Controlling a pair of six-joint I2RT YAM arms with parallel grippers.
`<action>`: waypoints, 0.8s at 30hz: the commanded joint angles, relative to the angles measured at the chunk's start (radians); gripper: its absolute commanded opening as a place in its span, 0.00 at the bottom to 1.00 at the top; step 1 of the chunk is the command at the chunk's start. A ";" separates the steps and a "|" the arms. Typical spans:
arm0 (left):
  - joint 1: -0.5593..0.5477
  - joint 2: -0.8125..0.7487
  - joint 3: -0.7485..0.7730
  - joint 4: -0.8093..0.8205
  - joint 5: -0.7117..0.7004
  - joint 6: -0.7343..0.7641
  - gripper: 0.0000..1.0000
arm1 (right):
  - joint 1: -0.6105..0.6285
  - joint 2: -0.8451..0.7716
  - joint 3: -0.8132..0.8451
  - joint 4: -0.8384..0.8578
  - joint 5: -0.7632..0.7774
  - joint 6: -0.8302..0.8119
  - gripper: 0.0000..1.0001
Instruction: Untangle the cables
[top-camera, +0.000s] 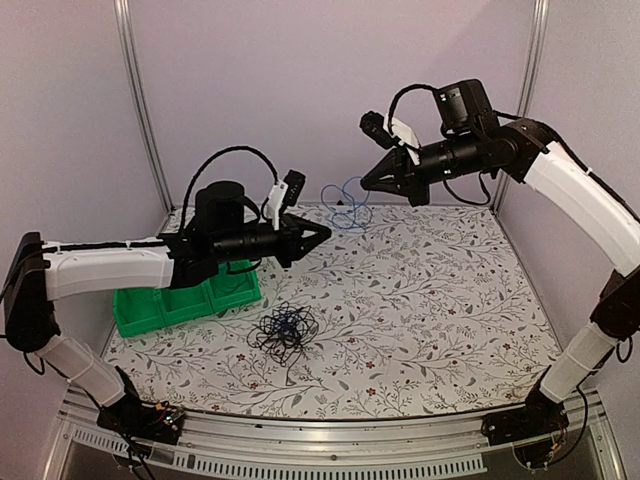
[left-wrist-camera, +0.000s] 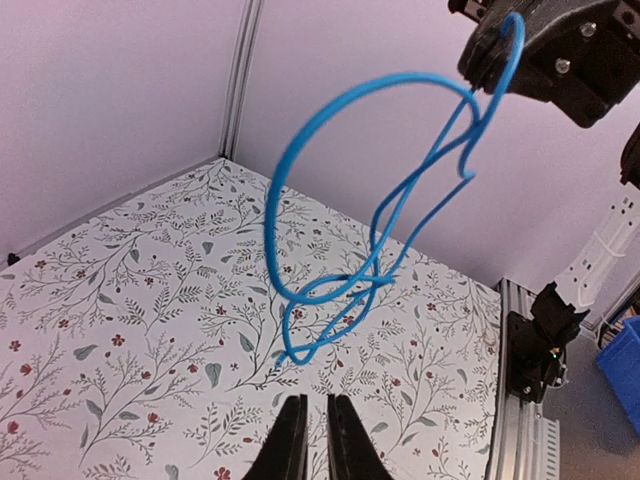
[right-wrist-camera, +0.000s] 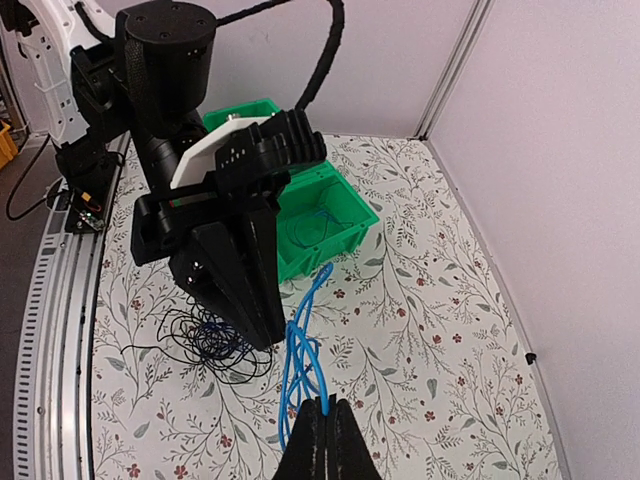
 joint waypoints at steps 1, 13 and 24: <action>0.004 -0.056 -0.007 0.073 -0.024 -0.041 0.12 | -0.022 -0.051 -0.053 0.011 0.026 0.018 0.00; 0.042 0.020 0.080 0.000 -0.005 -0.165 0.37 | -0.024 -0.071 -0.075 0.029 0.035 0.036 0.00; 0.063 0.103 0.094 0.086 0.099 -0.241 0.30 | -0.024 -0.083 -0.078 0.026 0.030 0.038 0.00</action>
